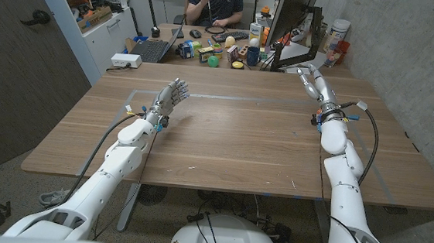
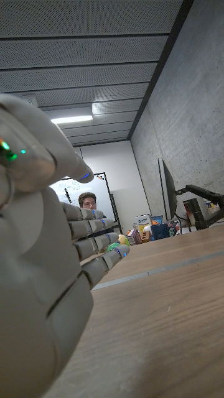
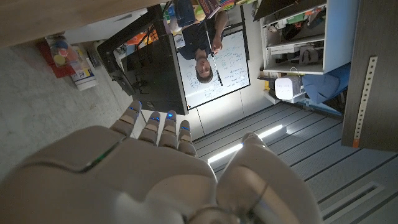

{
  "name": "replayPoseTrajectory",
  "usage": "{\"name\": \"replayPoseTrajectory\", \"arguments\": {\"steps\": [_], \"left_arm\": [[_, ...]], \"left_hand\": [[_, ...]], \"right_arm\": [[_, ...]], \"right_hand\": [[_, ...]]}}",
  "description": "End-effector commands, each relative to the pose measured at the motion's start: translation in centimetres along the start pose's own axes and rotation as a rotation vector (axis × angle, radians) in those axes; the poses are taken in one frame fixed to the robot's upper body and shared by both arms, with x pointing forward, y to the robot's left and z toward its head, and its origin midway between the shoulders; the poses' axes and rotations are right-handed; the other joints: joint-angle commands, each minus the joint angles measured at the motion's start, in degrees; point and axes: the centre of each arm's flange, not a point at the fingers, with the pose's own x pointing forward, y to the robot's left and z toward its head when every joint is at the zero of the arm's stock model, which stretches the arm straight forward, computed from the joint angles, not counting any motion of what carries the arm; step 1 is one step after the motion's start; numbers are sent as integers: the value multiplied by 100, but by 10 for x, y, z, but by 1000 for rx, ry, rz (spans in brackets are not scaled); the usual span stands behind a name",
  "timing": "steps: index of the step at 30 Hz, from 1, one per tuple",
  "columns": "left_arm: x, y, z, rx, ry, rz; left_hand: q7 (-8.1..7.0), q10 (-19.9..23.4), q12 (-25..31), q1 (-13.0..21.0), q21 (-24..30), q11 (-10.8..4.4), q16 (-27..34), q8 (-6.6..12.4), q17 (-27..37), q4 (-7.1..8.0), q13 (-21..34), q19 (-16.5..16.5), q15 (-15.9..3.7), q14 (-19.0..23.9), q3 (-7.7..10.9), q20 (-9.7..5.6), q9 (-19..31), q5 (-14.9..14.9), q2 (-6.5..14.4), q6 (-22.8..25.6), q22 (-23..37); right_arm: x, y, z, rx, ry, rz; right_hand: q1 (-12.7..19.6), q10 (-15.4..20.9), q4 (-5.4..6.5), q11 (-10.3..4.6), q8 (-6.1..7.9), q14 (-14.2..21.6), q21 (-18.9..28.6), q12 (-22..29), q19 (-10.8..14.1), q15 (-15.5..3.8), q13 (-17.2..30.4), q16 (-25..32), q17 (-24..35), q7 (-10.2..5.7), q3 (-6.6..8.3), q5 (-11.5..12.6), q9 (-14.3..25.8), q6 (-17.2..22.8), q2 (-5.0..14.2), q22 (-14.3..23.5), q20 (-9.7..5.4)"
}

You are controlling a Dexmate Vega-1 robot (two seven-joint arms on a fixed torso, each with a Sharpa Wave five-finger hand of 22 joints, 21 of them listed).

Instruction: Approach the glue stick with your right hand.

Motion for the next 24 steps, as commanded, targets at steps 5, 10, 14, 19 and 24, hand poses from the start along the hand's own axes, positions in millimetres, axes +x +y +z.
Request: {"name": "replayPoseTrajectory", "arguments": {"steps": [5,10,14,19,24], "left_arm": [[-2,-1,-2,-9,6,4],[-3,-1,-2,-13,8,4],[-4,-1,-2,-12,6,10],[-4,-3,-3,-16,10,4],[-5,-3,-2,-15,11,5]], "left_hand": [[-25,47,19,-14,14,-36,22,29,11,6,18,16,-17,40,38,-1,10,2,-15,53,26],[-27,48,17,-24,11,-40,23,29,12,9,18,11,-20,44,37,-6,10,0,-19,56,27],[-27,53,18,-32,11,-43,25,29,12,12,18,13,-24,51,37,-8,10,-1,-21,60,27],[-21,49,14,-40,9,-37,26,29,12,14,18,13,-27,53,37,-6,10,-2,-24,61,27],[-30,51,13,-49,8,-39,26,27,12,16,18,14,-27,54,37,-9,10,-2,-26,59,27]], "right_arm": [[0,-12,8,-502,42,-180],[-4,-15,-1,-564,80,-232],[-5,-18,-6,-570,112,-233],[-2,-22,-13,-592,197,-218],[5,-24,-23,-614,269,-190]], "right_hand": [[-81,-556,-44,-46,-78,-413,-148,-69,-192,95,26,-24,33,-98,-255,92,26,-574,-324,19,102],[-32,-581,-78,-32,-51,-426,-178,-49,-233,160,29,-10,36,-127,-267,114,30,-608,-348,18,106],[61,-1060,-138,-22,-61,-533,-300,-83,-406,253,47,17,58,-307,-328,183,44,-973,-392,11,114],[76,-1550,-159,-75,-36,-890,-415,-70,-541,378,71,-5,84,-745,-452,257,55,-1350,-463,6,118],[111,-1557,-171,-74,29,-900,-447,-28,-576,414,76,31,87,-910,-462,293,55,-1266,-438,4,119]]}}
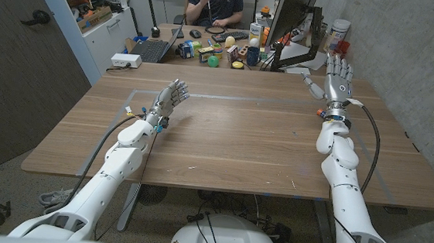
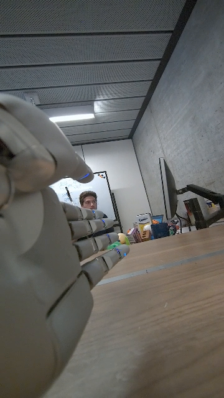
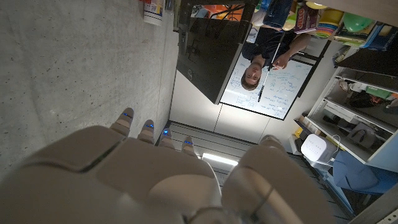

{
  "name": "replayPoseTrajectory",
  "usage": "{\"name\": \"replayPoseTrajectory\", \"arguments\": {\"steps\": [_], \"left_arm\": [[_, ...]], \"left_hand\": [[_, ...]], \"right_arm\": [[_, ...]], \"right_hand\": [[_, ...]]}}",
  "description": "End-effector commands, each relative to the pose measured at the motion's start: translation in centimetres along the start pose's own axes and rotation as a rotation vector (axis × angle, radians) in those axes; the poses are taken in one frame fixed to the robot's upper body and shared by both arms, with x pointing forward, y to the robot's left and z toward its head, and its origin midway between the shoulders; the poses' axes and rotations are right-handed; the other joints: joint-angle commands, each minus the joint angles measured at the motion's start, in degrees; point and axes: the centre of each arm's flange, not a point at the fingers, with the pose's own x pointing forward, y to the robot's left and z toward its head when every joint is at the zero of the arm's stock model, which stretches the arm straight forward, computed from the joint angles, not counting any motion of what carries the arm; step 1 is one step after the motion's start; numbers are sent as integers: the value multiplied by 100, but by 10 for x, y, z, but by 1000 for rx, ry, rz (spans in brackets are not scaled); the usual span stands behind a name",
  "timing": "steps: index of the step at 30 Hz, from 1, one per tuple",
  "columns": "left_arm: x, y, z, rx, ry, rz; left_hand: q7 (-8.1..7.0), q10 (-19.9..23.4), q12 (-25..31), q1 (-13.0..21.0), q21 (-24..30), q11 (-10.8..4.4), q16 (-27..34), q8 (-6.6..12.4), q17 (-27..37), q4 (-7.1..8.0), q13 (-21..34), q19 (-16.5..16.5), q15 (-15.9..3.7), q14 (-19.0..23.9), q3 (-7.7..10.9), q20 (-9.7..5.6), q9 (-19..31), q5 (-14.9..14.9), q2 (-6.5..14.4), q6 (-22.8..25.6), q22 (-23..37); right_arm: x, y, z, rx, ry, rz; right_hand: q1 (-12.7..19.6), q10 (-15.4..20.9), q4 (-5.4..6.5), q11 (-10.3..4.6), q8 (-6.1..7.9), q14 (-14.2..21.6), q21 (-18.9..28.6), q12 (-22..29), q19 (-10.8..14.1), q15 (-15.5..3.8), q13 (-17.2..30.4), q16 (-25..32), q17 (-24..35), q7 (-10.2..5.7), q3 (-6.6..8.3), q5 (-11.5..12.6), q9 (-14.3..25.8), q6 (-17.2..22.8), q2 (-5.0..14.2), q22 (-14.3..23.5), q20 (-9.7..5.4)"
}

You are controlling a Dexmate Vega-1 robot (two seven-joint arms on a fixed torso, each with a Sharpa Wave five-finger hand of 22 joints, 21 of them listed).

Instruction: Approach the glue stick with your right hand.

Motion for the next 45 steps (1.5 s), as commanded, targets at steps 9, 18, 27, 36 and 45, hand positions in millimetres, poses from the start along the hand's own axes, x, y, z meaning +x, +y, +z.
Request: {"name": "replayPoseTrajectory", "arguments": {"steps": [9,18,27,36,45], "left_arm": [[-7,-3,0,0,6,5],[-12,-3,2,9,5,15],[-16,-4,5,16,4,27],[-15,-8,6,20,-1,29],[-14,-12,7,24,-5,27]], "left_hand": [[1,23,10,-40,7,-6,25,21,12,19,18,17,-30,55,39,-6,10,-4,-6,19,28],[-6,24,7,-52,6,-5,25,21,12,19,18,20,-35,58,41,0,10,-4,-10,21,28],[1,23,4,-63,5,-8,25,18,12,19,18,23,-34,59,43,3,10,-4,-12,16,28],[2,19,0,-76,-2,-12,22,13,11,20,19,14,-27,54,45,15,10,-4,-17,6,28],[9,7,-8,-89,-4,5,17,9,12,20,19,14,-16,41,47,35,10,-3,-20,-4,29]], "right_arm": [[29,19,-25,-165,202,146],[43,35,-28,-211,285,278],[42,51,-40,-234,374,406],[37,61,-51,-241,406,495],[29,72,-63,-252,404,548]], "right_hand": [[140,-285,-52,142,71,-78,-63,19,-52,175,21,99,20,-239,-47,125,20,-241,43,5,34],[305,-938,-130,423,-10,-316,-92,-5,38,380,-5,42,-3,-292,-139,211,17,-814,33,-11,38],[623,-1226,-279,646,35,-149,17,73,522,393,-24,86,-25,-386,-264,319,36,-1294,26,0,38],[874,-1347,-367,652,63,-227,25,124,751,389,-21,53,-29,-394,-263,384,62,-1603,153,-20,41],[1147,-1564,-472,701,65,-301,16,102,909,394,-21,30,-32,-387,-232,442,88,-1851,275,-31,42]]}}
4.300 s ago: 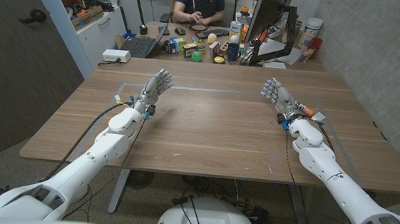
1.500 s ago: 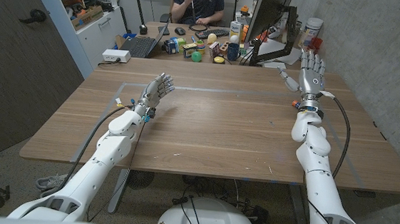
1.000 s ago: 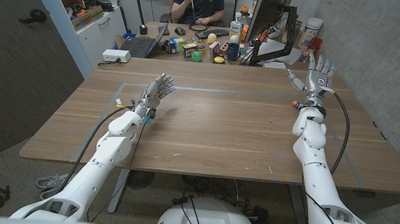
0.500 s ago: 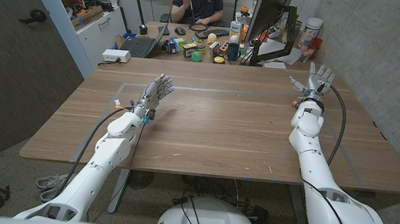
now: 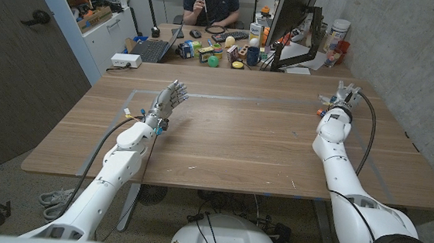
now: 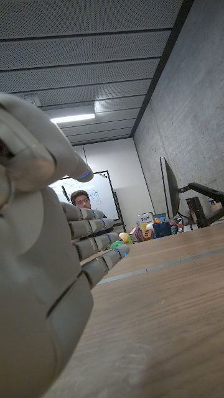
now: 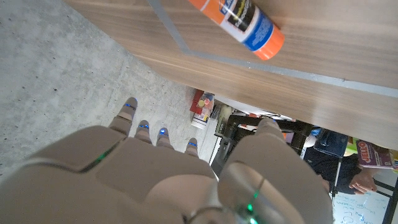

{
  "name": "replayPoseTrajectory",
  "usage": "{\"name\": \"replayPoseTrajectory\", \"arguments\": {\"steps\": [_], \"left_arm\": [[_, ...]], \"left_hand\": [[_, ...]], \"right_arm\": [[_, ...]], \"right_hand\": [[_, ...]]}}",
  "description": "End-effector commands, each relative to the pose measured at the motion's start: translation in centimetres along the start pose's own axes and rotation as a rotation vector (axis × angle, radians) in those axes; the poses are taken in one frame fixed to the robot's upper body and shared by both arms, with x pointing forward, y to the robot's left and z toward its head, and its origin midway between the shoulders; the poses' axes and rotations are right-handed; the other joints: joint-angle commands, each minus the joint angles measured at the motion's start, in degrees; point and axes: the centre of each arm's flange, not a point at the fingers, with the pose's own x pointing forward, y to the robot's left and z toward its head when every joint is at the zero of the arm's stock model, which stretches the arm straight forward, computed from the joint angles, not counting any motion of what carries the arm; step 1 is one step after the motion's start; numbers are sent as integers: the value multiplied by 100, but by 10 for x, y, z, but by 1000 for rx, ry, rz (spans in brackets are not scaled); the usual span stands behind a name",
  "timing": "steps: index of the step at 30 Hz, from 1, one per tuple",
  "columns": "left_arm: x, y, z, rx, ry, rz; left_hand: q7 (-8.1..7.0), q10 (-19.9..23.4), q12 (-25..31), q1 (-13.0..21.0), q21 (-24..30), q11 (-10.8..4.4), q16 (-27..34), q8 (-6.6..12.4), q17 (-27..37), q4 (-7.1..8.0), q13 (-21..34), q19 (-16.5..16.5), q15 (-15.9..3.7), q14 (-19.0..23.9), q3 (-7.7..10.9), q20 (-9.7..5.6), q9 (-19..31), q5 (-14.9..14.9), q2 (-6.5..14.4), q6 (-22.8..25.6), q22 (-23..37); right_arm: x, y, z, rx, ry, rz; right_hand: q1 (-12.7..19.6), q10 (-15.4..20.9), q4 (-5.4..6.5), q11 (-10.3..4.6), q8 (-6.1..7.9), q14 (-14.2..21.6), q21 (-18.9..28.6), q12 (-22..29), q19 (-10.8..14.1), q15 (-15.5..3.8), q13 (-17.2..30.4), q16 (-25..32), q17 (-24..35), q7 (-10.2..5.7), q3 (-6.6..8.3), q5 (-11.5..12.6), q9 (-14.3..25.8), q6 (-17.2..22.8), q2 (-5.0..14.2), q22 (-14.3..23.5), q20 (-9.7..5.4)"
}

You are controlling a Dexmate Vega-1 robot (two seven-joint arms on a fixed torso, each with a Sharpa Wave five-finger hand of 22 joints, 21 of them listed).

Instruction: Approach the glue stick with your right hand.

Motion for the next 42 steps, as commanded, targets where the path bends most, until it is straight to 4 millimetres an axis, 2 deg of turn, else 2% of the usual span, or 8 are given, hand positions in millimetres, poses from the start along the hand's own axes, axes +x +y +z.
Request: {"name": "replayPoseTrajectory", "arguments": {"steps": [1,13,17,28,37,42], "left_arm": [[0,-5,2,5,-5,2],[-2,-6,2,10,0,13],[-2,-7,2,9,-1,13],[-3,-10,3,10,-3,8],[-4,-13,4,11,-8,5],[-6,-14,5,12,-9,2]], "left_hand": [[10,7,-8,-31,-4,3,17,9,12,20,19,14,4,21,47,34,11,-3,-7,-2,29],[14,-1,-14,-45,-5,11,11,8,12,20,20,18,4,4,51,38,11,-1,-10,-6,30],[17,2,-14,-49,-6,9,10,7,12,20,20,18,7,1,52,38,11,0,-10,-10,30],[25,0,-16,-57,-8,16,10,6,12,19,20,19,10,1,56,39,11,2,-9,-13,30],[23,-4,-19,-67,-9,7,9,3,12,18,20,21,13,-4,61,40,11,3,-8,-21,30],[23,-5,-20,-71,-10,9,11,4,11,18,20,22,14,1,63,39,11,4,-9,-18,30]], "right_arm": [[4,19,-11,-25,13,93],[0,28,-8,-4,-32,115],[-3,29,-6,8,-56,99],[-7,29,-9,3,-67,90],[-9,27,-13,7,-65,90],[-10,27,-15,5,-68,90]], "right_hand": [[200,-1551,-95,82,2,-146,21,23,115,26,6,-34,11,-55,22,63,38,-1836,56,-4,21],[265,-1521,-122,116,13,-150,20,52,164,27,5,-28,12,-54,14,76,46,-1890,68,-4,19],[304,-1409,-140,23,37,-120,18,103,210,24,2,-11,13,-54,-13,83,53,-1891,57,-4,19],[418,-1077,-178,4,100,91,38,217,393,9,-5,62,9,-52,-63,111,71,-1866,78,1,16],[469,-976,-193,-24,138,171,41,239,462,6,-9,82,5,-52,-80,125,75,-1800,98,-1,17],[546,-810,-215,-153,198,320,44,272,570,-2,-16,112,-4,-52,-106,147,79,-1669,130,-3,18]]}}
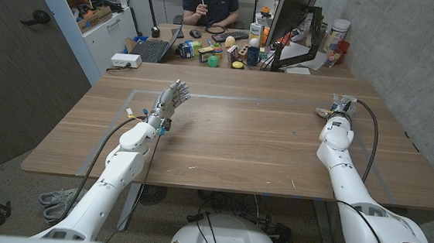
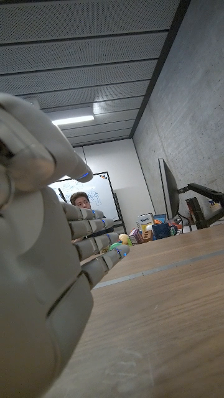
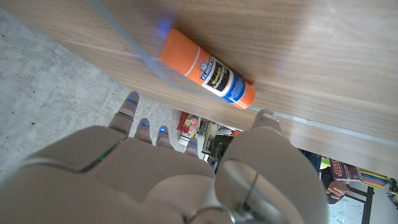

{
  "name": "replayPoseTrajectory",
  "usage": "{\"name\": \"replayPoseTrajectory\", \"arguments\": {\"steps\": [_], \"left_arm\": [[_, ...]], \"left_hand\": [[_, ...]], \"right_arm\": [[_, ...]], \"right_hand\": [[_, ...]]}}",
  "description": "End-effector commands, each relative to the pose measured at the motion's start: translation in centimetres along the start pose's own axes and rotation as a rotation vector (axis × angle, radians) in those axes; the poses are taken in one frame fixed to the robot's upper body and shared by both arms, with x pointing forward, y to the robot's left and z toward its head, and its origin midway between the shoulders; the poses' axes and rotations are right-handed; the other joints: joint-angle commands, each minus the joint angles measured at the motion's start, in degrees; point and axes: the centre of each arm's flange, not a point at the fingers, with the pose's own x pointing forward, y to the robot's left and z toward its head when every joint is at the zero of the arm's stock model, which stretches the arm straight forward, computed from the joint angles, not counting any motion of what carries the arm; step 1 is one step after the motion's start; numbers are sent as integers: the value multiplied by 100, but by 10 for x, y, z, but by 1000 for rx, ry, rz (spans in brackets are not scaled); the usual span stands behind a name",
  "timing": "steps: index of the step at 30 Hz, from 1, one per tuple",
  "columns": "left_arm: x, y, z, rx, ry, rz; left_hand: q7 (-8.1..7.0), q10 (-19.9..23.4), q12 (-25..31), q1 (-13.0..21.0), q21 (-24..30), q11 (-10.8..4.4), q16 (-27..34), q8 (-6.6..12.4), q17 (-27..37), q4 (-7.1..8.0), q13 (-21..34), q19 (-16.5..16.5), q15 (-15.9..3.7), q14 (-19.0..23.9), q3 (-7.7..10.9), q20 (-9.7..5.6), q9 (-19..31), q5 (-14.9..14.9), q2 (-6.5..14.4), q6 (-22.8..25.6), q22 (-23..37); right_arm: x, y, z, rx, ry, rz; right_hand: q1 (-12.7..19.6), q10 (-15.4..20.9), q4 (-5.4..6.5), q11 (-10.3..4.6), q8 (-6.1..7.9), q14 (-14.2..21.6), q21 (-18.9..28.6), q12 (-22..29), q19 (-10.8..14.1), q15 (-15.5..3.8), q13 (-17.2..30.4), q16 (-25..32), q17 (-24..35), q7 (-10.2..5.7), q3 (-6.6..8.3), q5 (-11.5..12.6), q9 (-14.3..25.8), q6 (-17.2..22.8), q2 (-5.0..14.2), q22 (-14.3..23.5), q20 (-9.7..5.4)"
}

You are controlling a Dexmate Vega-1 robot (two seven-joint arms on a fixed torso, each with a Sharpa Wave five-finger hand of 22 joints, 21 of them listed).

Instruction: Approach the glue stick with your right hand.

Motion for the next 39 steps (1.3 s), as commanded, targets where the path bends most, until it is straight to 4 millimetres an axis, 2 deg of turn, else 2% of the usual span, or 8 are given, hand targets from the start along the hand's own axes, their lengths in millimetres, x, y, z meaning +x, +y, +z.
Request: {"name": "replayPoseTrajectory", "arguments": {"steps": [1,15,18,19,24,25,31,39], "left_arm": [[-3,-3,1,1,-5,-2],[-9,-2,1,0,-9,6],[-10,-1,1,0,-9,8],[-10,0,1,0,-10,10],[-12,2,2,1,-13,14],[-12,2,2,1,-13,16],[-14,3,1,-2,-13,20],[-16,5,1,-2,-15,25]], "left_hand": [[-1,-5,-20,-64,-10,12,11,4,12,-6,20,22,7,2,39,40,11,4,0,1,30],[3,0,-20,-79,-13,12,13,3,11,-8,21,23,8,6,45,41,11,7,-3,-1,31],[1,2,-19,-82,-15,17,12,3,11,-8,21,21,15,3,46,39,11,8,-4,-3,31],[1,5,-18,-83,-14,7,11,3,11,-8,21,23,14,1,47,38,11,8,-4,-2,31],[1,0,-21,-90,-16,15,12,2,11,-8,21,23,11,2,48,43,11,9,-4,-7,31],[3,3,-20,-91,-16,14,12,3,11,-8,21,22,8,2,49,39,11,9,-4,-4,31],[4,1,-21,-98,-17,15,13,-2,11,-8,21,24,16,4,51,40,11,10,-5,-16,31],[13,-3,-23,-107,-20,7,12,-3,11,-9,21,22,15,3,54,37,11,11,-7,-20,31]], "right_arm": [[-3,-1,-5,2,-5,3],[-5,-1,-2,-8,-26,-5],[-6,-1,-1,-10,-40,-27],[-7,-1,-1,-9,-41,-36],[-8,-2,1,-13,-57,-65],[-8,-2,2,-11,-60,-71],[-9,-3,3,-14,-59,-57],[-9,-4,4,-16,-59,-53]], "right_hand": [[93,-815,-31,-73,60,107,45,38,69,17,-1,67,-6,-53,-1,66,27,-1658,1,-5,22],[154,-648,-47,-76,104,217,42,69,156,-1,-8,79,-14,-51,-25,86,28,-1540,29,-9,23],[185,-489,-50,-113,139,319,35,103,208,-63,-13,97,-19,-53,-44,101,27,-1431,52,-13,23],[371,-74,-141,-193,290,719,60,196,477,-199,-33,145,-39,-57,-99,174,9,-980,25,-19,21],[716,799,-279,-322,511,1555,154,351,1217,-496,-86,117,-67,-47,-231,380,-72,0,19,-21,16],[737,910,-286,-342,519,1634,162,378,1282,-527,-87,115,-68,-48,-245,396,-79,71,17,-22,16],[777,979,-299,-411,522,1663,173,377,1392,-540,-89,70,-68,-54,-270,425,-89,169,14,-23,16],[790,914,-300,-395,499,1633,172,329,1454,-509,-88,25,-65,-56,-294,442,-93,178,11,-26,18]]}}
